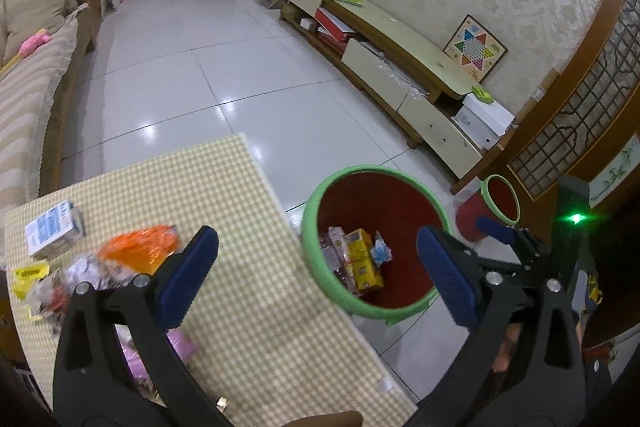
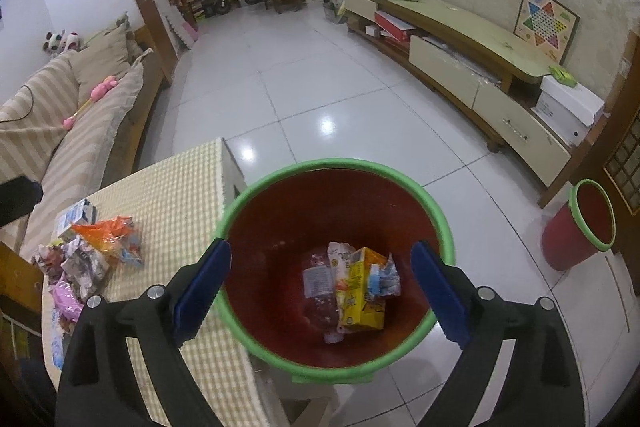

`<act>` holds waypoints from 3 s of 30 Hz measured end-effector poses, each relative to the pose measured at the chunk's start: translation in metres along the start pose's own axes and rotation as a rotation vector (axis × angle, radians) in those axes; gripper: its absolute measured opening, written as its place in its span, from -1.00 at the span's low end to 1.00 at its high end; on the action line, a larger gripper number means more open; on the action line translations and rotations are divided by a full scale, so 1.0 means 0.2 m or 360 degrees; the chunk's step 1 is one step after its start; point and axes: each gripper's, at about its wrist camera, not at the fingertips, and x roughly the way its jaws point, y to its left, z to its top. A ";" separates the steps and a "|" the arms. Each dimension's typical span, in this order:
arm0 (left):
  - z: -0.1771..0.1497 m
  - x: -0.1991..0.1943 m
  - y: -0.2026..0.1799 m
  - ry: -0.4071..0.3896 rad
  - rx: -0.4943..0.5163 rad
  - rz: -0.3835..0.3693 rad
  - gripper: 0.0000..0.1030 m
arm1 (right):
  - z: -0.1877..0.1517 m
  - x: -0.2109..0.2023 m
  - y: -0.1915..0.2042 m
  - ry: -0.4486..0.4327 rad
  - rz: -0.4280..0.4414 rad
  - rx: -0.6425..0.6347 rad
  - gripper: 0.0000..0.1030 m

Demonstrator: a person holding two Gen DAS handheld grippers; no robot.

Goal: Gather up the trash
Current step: 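Return both tools over the table toward the remaining trash, then grasp the white-blue toothpaste box with the left tool while the right tool grasps the brown packet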

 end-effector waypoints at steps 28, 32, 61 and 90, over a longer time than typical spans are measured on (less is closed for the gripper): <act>-0.70 -0.51 0.78 -0.0134 -0.0331 0.0339 0.90 | -0.42 -0.03 0.81 0.0098 0.0210 -0.0426 0.75; -0.82 -0.54 0.88 -0.0160 -0.0402 0.0415 0.90 | -0.49 -0.02 0.89 0.0116 0.0252 -0.0490 0.84; -1.16 -0.20 1.14 0.0219 -0.0482 0.0539 0.89 | -0.82 0.35 1.28 0.0421 0.0359 -0.0810 0.76; -1.17 -0.16 1.16 0.0270 -0.0526 0.0486 -0.08 | -0.89 0.44 1.37 0.0467 0.0316 -0.0974 -0.05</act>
